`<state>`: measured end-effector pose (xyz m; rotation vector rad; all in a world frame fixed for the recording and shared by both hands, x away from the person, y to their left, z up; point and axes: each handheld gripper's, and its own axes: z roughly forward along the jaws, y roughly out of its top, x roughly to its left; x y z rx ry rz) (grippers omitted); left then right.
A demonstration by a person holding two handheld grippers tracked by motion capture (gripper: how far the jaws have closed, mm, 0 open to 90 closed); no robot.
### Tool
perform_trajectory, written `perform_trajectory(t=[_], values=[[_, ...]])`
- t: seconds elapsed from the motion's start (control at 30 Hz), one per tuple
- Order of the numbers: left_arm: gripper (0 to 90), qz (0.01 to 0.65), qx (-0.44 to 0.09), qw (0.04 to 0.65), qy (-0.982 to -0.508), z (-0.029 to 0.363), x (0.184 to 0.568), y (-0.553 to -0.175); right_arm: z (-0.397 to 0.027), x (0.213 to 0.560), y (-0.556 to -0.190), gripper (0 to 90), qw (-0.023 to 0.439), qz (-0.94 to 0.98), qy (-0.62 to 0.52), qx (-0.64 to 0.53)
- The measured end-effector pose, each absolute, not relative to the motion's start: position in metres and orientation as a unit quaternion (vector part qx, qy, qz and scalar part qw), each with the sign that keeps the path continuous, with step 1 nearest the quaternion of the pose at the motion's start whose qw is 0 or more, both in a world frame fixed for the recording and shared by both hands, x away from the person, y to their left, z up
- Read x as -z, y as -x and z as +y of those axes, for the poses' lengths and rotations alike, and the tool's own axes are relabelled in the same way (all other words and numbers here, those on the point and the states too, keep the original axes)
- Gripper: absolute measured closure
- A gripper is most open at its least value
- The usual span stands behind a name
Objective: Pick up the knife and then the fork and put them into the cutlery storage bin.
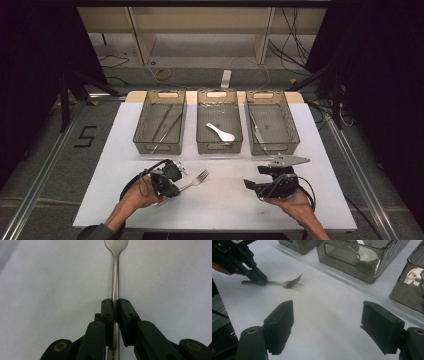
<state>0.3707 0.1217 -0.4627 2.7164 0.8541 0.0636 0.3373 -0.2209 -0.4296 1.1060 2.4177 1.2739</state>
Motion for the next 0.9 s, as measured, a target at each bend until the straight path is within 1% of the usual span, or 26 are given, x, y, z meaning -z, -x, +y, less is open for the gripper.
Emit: perform_trajectory(t=[0.4,0.6,0.8,0.9], values=[[82.5,0.312,-0.01,0.176,-0.934,0.128,0.456,-0.373,-0.219,0.429,-0.337,27.3,0.09,0.815,-0.371,-0.436],[82.5,0.313,-0.009,0.193,-0.93,0.129,0.445,-0.371,-0.214,0.428,-0.336,27.3,0.087,0.817,-0.365,-0.438],[82.5,0.301,0.018,0.21,-0.93,0.119,0.437,-0.368,-0.199,0.425,-0.331,27.3,0.087,0.824,-0.335,-0.449],[82.5,0.284,0.032,0.21,-0.935,0.109,0.434,-0.368,-0.186,0.422,-0.326,27.3,0.087,0.832,-0.308,-0.453]])
